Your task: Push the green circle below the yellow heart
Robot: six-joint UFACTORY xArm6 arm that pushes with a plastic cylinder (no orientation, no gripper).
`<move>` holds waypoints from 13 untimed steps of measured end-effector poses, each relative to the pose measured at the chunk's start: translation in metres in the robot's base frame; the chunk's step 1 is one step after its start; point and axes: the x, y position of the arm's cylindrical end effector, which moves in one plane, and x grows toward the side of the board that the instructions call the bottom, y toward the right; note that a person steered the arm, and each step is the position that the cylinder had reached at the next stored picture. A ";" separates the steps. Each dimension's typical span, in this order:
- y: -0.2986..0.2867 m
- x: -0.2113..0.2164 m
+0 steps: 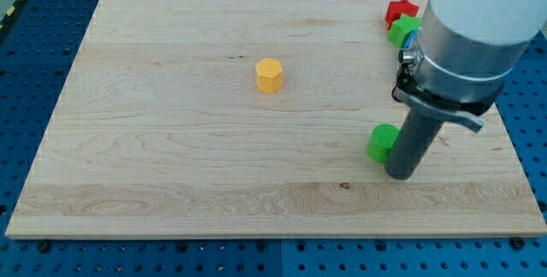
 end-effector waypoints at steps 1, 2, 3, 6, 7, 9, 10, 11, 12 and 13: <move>-0.032 -0.020; -0.070 -0.023; -0.081 -0.044; -0.038 -0.055; -0.058 -0.060; -0.059 -0.081; -0.032 -0.063; -0.004 -0.062; -0.028 -0.067; -0.061 -0.102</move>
